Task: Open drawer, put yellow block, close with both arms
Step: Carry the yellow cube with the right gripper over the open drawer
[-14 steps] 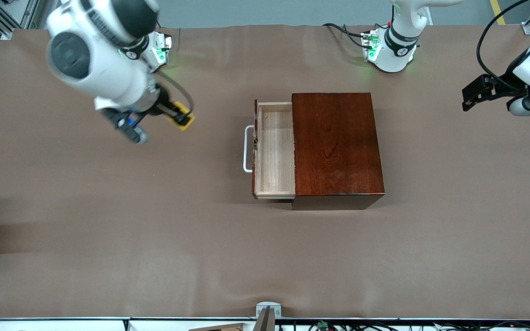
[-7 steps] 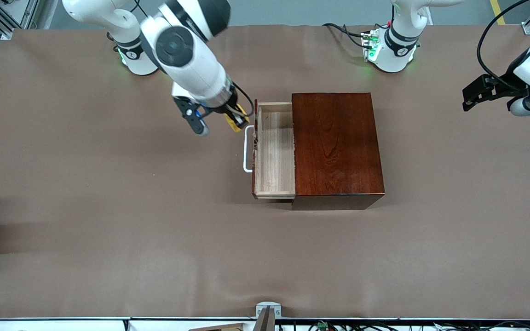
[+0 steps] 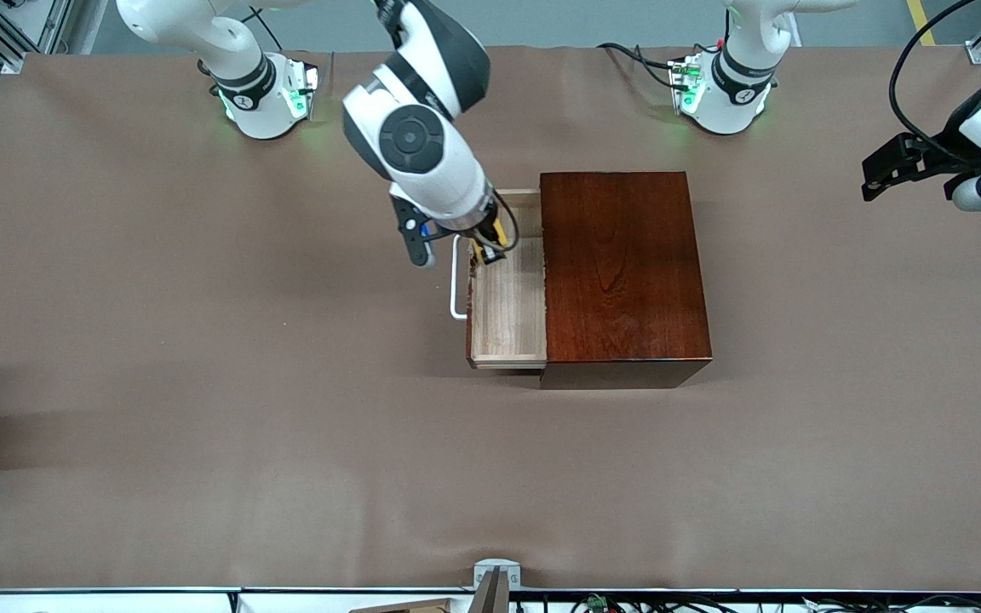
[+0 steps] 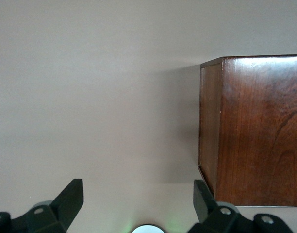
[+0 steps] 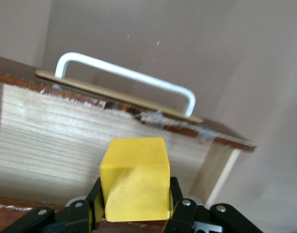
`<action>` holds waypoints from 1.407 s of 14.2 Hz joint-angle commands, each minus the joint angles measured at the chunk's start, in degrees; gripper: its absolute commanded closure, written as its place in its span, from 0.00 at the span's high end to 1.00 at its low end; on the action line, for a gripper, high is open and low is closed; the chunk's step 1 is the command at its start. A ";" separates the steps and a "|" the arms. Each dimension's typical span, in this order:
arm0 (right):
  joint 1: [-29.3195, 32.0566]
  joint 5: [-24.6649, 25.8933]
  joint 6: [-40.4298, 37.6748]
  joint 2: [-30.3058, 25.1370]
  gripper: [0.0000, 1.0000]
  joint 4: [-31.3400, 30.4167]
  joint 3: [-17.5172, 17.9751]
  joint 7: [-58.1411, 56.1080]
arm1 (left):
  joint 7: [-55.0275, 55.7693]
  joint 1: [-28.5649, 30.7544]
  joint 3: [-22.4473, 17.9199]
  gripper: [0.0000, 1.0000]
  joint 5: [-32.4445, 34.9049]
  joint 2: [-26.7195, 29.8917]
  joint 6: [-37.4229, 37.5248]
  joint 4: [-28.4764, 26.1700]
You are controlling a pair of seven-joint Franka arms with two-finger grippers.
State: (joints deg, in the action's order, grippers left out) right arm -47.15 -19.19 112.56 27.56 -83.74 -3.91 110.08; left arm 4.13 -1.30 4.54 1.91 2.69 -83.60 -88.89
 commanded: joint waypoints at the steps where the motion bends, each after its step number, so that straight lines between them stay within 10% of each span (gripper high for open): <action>1: -1.27 -1.38 2.48 2.23 0.00 2.45 -0.75 4.08 | -0.71 0.68 0.12 1.00 -1.03 0.47 0.99 0.56; 14: -4.00 -0.41 6.09 6.18 0.00 -1.95 -0.92 7.08 | -0.53 0.59 0.21 1.00 -1.03 -0.05 0.37 0.73; 15: -4.43 -0.41 7.66 6.71 0.16 -2.04 -0.92 7.34 | -0.53 0.59 0.21 1.00 -1.03 -0.05 0.28 0.73; 17: -4.44 -0.41 7.68 7.24 1.00 -1.60 -0.92 8.13 | -0.53 0.59 0.21 1.00 -1.12 -0.05 0.28 0.73; 20: -3.48 -0.15 4.62 6.36 1.00 1.02 -1.45 8.22 | -0.79 0.68 0.21 1.00 -1.21 0.38 0.37 0.73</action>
State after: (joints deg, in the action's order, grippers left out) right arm -50.75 -19.19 119.42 34.49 -85.05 -4.45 117.37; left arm 4.13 -1.29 4.49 1.91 2.69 -83.62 -88.83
